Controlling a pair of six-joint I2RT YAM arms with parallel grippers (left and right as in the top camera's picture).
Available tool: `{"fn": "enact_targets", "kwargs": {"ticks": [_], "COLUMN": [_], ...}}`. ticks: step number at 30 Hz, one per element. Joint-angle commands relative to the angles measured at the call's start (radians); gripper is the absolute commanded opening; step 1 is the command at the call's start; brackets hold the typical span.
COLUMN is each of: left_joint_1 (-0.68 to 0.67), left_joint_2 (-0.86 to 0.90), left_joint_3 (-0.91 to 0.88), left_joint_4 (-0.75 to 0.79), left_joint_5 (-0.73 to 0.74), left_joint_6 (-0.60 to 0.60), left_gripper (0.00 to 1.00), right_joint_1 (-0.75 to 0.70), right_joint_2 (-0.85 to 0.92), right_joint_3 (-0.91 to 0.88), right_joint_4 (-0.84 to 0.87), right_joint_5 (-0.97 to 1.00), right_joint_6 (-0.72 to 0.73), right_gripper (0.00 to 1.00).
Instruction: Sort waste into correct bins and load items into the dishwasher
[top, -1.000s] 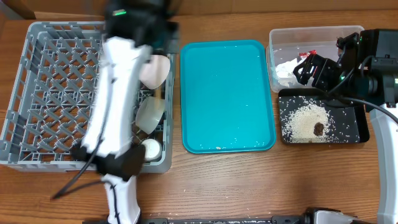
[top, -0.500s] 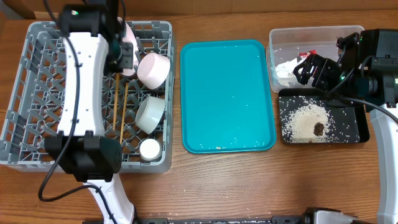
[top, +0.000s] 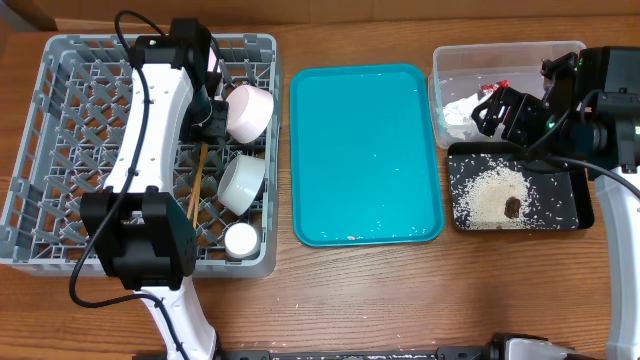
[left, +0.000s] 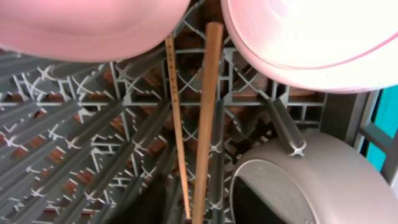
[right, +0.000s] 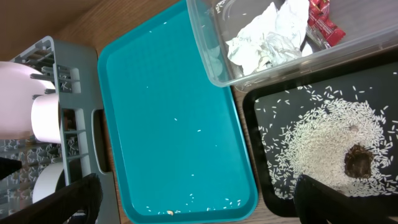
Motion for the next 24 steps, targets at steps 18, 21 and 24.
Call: {"fn": "enact_targets", "kwargs": {"ticks": [18,21,24], "left_joint_1": [-0.003,-0.003,-0.003], "left_joint_2": [-0.032,-0.076,-0.138], "left_joint_3": [0.468,0.585,0.615], "left_joint_4": [-0.193,-0.247,-0.272], "left_joint_5": [0.212,0.269,0.323], "left_joint_6": [-0.117,-0.117,-0.122], "left_gripper": [0.45,0.46,0.5], "right_joint_1": [0.003,0.003,0.003], "right_joint_2": [-0.006,-0.006,-0.006], "right_joint_3": [0.0,0.0,0.0], "right_joint_4": [0.006,0.006,0.006], "right_joint_5": [0.003,0.003,0.003], "right_joint_6": [-0.003,-0.004,-0.004], "right_gripper": [1.0,1.0,1.0]}}
